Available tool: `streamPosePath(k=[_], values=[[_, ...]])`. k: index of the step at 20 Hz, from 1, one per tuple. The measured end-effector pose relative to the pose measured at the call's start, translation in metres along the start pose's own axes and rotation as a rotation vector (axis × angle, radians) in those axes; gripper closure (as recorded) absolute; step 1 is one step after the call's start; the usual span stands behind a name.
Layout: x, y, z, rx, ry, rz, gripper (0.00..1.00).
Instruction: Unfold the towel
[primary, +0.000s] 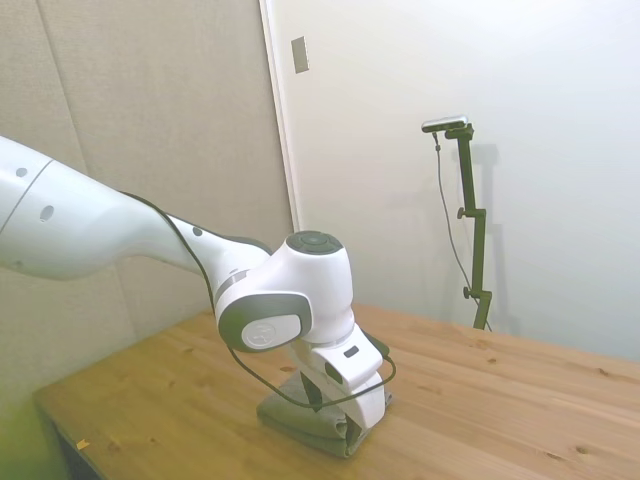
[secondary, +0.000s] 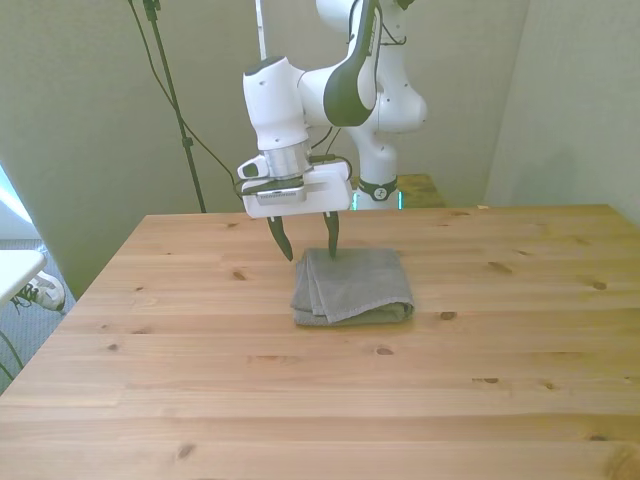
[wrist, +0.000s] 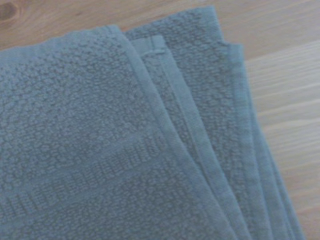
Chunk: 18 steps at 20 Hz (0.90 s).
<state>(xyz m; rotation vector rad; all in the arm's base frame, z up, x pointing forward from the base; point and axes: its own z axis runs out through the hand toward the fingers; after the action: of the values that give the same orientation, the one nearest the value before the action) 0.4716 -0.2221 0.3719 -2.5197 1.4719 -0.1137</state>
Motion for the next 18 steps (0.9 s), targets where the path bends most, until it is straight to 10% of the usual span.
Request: streamPosePath(k=[18], values=[[-0.034, 0.006, -0.010, 0.019, -0.010, -0.052, 1.00]])
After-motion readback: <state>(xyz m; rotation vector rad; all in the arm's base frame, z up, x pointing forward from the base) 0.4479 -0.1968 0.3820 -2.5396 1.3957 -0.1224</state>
